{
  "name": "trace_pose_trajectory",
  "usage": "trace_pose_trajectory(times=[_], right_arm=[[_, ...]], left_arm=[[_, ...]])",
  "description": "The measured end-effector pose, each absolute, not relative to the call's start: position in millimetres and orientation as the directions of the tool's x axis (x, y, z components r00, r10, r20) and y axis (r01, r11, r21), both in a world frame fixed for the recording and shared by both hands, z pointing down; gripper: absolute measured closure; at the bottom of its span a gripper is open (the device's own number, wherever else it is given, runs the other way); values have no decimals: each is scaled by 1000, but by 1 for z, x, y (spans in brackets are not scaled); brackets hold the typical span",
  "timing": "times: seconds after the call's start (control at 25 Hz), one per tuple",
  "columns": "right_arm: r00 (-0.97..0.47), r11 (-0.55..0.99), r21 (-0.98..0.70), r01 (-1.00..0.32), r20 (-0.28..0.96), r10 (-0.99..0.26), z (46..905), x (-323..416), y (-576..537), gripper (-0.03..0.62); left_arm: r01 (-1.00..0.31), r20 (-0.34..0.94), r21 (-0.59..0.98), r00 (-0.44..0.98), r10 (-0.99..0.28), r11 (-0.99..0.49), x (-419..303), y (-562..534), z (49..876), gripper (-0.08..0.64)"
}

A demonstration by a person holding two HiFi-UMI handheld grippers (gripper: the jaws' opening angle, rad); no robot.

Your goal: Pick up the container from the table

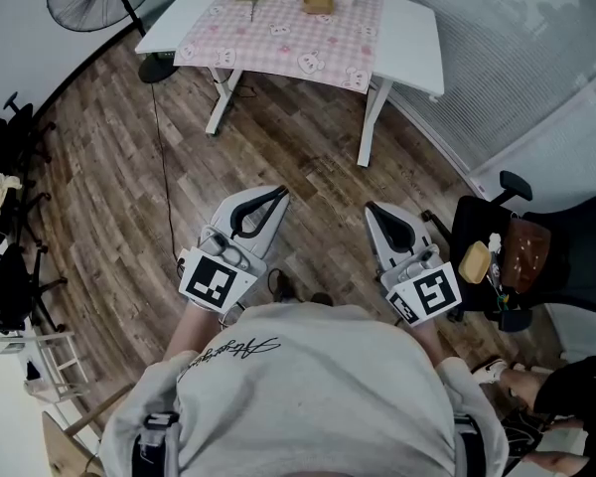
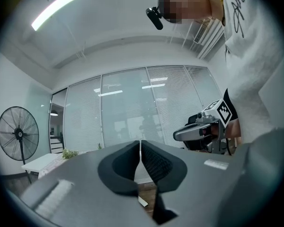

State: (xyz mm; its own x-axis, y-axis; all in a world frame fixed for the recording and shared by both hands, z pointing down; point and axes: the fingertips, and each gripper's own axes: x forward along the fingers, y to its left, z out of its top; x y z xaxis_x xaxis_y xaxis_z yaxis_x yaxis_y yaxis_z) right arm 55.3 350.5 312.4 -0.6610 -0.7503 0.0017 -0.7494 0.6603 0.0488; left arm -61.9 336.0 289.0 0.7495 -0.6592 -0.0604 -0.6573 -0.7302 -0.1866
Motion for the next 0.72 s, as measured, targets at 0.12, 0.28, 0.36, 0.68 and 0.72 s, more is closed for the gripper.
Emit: trace_pose_trajectory(times=[0.12, 0.28, 0.36, 0.68, 0.72], right_arm=[[-660, 660, 40, -750, 5, -751, 313, 53, 350, 552], [-652, 651, 31, -758, 6, -759, 314, 52, 350, 519], [-642, 642, 26, -767, 4, -767, 315, 55, 349, 502], [-615, 615, 4, -789, -1, -789, 315, 58, 348, 397], [-613, 613, 4, -790, -2, -790, 315, 58, 348, 387]], left_arm=[[-667, -69, -166, 742, -667, -726, -67, 334, 287, 551], [-678, -72, -151, 733, -676, -719, -71, 333, 287, 499], [-681, -72, -146, 731, -678, -718, -71, 333, 289, 475], [-686, -73, -128, 727, -683, -716, -76, 333, 289, 385], [-687, -74, -128, 726, -684, -715, -76, 333, 289, 375]])
